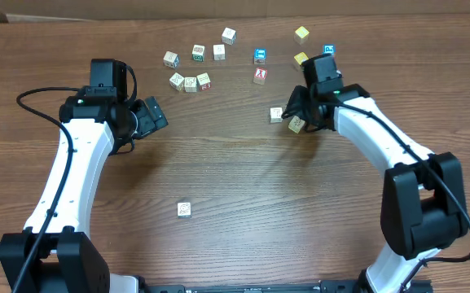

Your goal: Form a tower

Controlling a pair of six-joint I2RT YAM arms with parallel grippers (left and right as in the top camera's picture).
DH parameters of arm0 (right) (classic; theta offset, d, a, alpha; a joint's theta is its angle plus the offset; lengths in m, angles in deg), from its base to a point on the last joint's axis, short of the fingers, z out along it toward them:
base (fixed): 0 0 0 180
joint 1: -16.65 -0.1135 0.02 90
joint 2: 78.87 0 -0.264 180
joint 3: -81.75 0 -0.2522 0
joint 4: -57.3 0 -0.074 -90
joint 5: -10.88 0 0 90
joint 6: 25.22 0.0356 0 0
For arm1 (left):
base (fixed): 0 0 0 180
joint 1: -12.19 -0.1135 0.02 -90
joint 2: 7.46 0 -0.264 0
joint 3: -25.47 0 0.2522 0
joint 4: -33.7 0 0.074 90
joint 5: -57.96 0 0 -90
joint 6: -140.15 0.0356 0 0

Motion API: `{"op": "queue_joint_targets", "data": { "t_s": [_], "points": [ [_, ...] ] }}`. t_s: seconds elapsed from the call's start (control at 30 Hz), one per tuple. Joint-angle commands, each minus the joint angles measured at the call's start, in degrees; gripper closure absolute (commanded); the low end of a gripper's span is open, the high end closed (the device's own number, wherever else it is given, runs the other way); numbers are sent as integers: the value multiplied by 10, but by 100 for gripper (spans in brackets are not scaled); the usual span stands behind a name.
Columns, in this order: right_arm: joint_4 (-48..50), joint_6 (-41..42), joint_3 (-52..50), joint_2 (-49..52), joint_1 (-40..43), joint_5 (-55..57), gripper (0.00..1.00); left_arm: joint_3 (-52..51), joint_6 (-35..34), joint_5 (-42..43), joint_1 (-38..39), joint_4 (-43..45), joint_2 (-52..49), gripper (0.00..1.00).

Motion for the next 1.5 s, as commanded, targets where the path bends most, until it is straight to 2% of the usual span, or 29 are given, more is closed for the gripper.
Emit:
{"op": "queue_joint_targets", "data": {
  "t_s": [0.0, 0.4, 0.47, 0.53, 0.7, 0.8, 0.87, 0.97, 1.1, 1.2, 1.27, 1.47],
  "points": [
    [7, 46, 10, 23, -7, 57, 42, 7, 9, 2, 0, -1, 2, 1],
    [-6, 61, 10, 76, -12, 45, 43, 7, 9, 2, 0, -1, 2, 0],
    [-6, 60, 10, 76, -12, 31, 50, 7, 9, 2, 0, -1, 2, 0],
    [-6, 60, 10, 76, -12, 11, 61, 7, 9, 2, 0, -1, 2, 0],
    [-17, 49, 10, 76, -12, -2, 60, 7, 9, 2, 0, -1, 2, 0],
    [-26, 21, 10, 76, -12, -2, 52, 7, 9, 2, 0, -1, 2, 0],
    [-30, 22, 10, 76, -12, -3, 51, 7, 9, 2, 0, -1, 2, 0],
    [-30, 21, 10, 76, -12, -2, 63, 7, 9, 2, 0, -1, 2, 1],
    [-39, 22, 24, 73, -9, 2, 65, 7, 9, 2, 0, -1, 2, 1],
    [-91, 21, 71, 60, -7, 2, 71, 7, 9, 2, 0, -1, 2, 0],
    [-149, 9, 126, 42, -14, -3, 82, 7, 9, 2, 0, -1, 2, 0],
    [-214, 4, 161, 7, -65, -33, 80, 7, 9, 2, 0, -1, 2, 0]
  ]
}}
